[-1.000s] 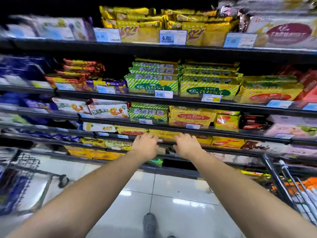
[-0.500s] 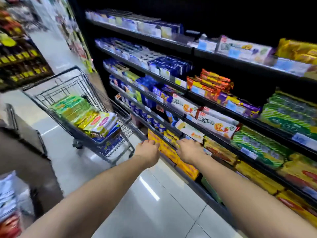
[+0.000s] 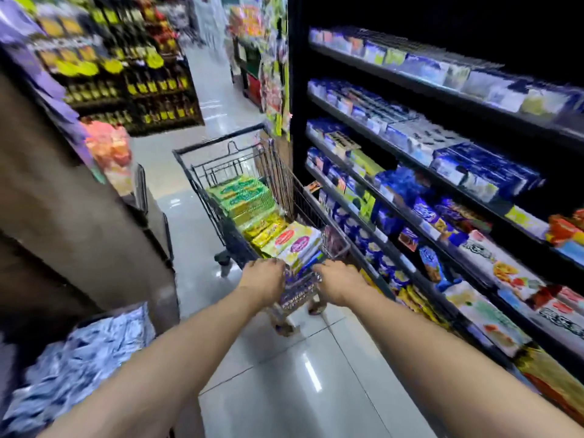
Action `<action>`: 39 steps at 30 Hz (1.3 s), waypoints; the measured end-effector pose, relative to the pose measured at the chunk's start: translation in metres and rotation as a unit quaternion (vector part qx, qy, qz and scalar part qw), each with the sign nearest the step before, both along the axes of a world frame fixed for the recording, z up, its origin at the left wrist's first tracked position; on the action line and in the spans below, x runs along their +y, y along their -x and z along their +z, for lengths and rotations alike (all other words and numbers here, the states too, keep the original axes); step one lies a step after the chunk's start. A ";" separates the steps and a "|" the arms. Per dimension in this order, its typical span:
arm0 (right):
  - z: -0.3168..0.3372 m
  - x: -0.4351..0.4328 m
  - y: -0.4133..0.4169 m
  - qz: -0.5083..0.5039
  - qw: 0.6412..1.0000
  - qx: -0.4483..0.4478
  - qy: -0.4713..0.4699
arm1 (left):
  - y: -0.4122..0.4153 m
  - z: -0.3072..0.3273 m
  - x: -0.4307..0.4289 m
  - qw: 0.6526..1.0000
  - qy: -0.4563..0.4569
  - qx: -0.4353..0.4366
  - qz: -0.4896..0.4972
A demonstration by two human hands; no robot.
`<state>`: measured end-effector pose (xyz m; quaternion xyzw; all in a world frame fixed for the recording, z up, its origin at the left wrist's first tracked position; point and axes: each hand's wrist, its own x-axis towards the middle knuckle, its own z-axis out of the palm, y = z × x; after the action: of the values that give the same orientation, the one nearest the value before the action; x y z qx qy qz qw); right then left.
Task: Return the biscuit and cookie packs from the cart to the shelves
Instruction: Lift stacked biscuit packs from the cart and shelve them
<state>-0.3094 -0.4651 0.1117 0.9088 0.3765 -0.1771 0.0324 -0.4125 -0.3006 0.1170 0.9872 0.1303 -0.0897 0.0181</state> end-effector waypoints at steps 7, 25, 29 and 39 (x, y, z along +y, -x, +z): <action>-0.013 0.089 -0.083 0.053 0.998 0.013 0.011 | -0.052 -0.025 0.082 0.999 -0.008 -0.017 0.033; -0.080 0.270 -0.305 0.054 0.989 0.138 -0.008 | -0.220 -0.072 0.244 0.992 -0.011 0.057 0.112; -0.101 0.313 -0.326 0.038 0.987 0.155 0.006 | -0.249 -0.094 0.299 0.993 -0.001 0.078 0.085; -0.128 0.414 -0.388 -0.086 0.972 0.217 -0.010 | -0.317 -0.144 0.409 0.994 0.055 0.078 0.057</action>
<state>0.0784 -0.0509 -0.0166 0.8781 0.2965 -0.3679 -0.0748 -0.0952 0.1081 -0.0266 0.9656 0.1826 -0.1722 0.0673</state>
